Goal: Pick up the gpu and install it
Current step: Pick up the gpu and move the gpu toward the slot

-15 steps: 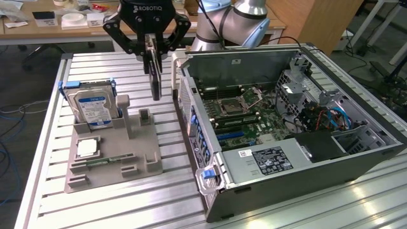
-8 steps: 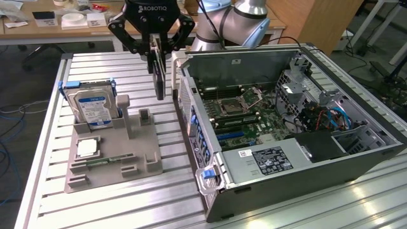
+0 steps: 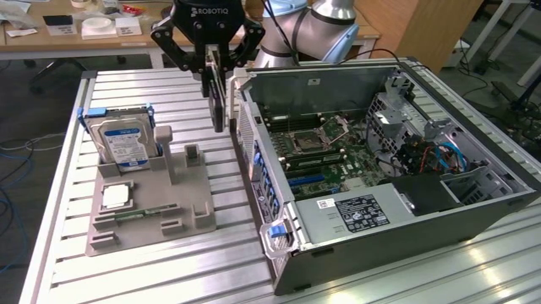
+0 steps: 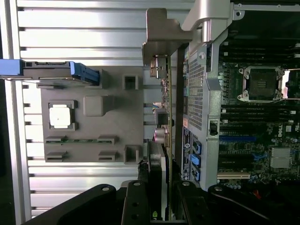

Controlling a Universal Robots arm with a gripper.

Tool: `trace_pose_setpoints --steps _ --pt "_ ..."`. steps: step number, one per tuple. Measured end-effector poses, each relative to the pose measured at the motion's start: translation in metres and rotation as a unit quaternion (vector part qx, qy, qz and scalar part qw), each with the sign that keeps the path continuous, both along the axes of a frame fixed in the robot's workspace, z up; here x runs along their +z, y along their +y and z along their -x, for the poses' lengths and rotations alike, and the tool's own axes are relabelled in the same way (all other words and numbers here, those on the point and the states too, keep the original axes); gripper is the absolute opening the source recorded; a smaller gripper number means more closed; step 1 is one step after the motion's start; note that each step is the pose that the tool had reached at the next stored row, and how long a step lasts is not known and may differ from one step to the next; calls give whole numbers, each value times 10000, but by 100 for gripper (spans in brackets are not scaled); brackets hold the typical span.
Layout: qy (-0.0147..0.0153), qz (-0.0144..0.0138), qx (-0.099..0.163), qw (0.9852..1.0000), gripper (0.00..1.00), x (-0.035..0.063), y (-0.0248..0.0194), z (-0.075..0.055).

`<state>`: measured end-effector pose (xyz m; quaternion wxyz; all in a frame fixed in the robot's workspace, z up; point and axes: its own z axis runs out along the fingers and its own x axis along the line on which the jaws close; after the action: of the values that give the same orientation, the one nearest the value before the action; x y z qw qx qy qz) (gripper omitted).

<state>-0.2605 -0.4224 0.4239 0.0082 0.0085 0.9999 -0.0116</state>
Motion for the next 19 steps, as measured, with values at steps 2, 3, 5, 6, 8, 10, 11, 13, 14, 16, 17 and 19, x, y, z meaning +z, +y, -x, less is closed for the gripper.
trace_pose_setpoints --steps 2,3,5,6,8,10,11,13,14,16,17,19 --pt "0 0 0 10000 28 0 0 -17" --pt "0 0 -1 10000 28 0 0 -26" --pt "0 0 -1 10000 28 0 0 -48" --pt "0 0 -1 10000 28 0 0 -58" --pt "0 0 0 10000 28 -1 0 -78" --pt "0 0 -1 10000 28 -1 0 -95" --pt "0 0 -1 10000 28 -1 0 -103" --pt "0 0 -1 10000 28 -1 0 -121" --pt "0 0 -1 10000 28 -1 0 -130" --pt "0 0 0 10000 28 -2 0 -146" --pt "0 0 -1 10000 28 -1 0 -154" --pt "0 0 0 10000 28 -2 0 -169"
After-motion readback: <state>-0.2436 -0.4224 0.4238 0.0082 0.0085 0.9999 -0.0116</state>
